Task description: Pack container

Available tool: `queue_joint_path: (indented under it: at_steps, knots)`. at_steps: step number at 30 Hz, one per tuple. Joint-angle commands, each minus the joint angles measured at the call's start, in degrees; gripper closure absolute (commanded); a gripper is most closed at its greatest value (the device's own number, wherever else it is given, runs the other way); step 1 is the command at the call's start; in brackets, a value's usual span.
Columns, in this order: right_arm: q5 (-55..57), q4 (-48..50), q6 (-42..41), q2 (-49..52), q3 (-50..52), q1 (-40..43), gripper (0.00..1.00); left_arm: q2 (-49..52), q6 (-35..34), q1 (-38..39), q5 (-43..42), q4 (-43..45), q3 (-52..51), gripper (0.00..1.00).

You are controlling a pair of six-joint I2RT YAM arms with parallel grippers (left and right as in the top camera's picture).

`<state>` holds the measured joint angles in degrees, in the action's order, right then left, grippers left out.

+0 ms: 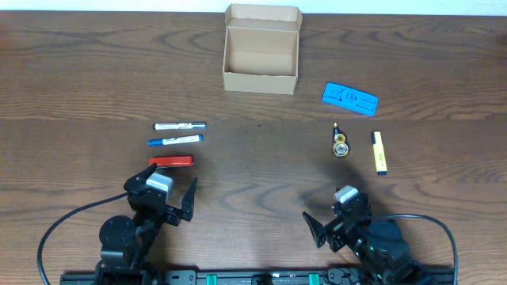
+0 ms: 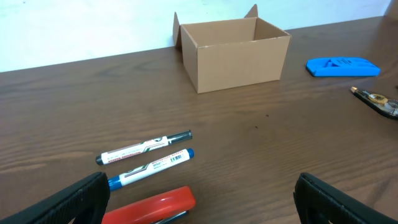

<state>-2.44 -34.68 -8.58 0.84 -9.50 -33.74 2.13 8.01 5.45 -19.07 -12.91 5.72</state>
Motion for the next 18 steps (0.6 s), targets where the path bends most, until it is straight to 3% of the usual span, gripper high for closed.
queue_joint_path:
  at_steps: [1, 6, 9, 14, 18]
  knots:
    - [-1.0, 3.2, -13.3, -0.5, 0.3, -0.5, 0.01, -0.5, 1.2, -0.3, 0.2, -0.2, -1.5, 0.05]
    - [-0.8, 5.1, -34.6, -0.5, 0.3, -0.5, 0.01, -0.5, 1.2, -0.3, 0.2, -0.2, -1.5, 0.04]
    - [3.6, 7.4, -41.2, -0.5, 0.4, -0.4, 0.01, -0.5, 1.2, -0.3, 0.2, -0.2, -1.5, 0.05]
    - [2.8, 18.9, -36.5, 1.2, 0.3, -0.4, 0.01, -0.5, 1.2, -0.3, 0.2, -0.2, -1.5, 0.05]
    - [3.1, 24.3, -34.8, 8.2, -1.3, -0.2, 0.01, -0.5, 1.2, -0.3, 0.2, -0.2, -1.5, 0.05]
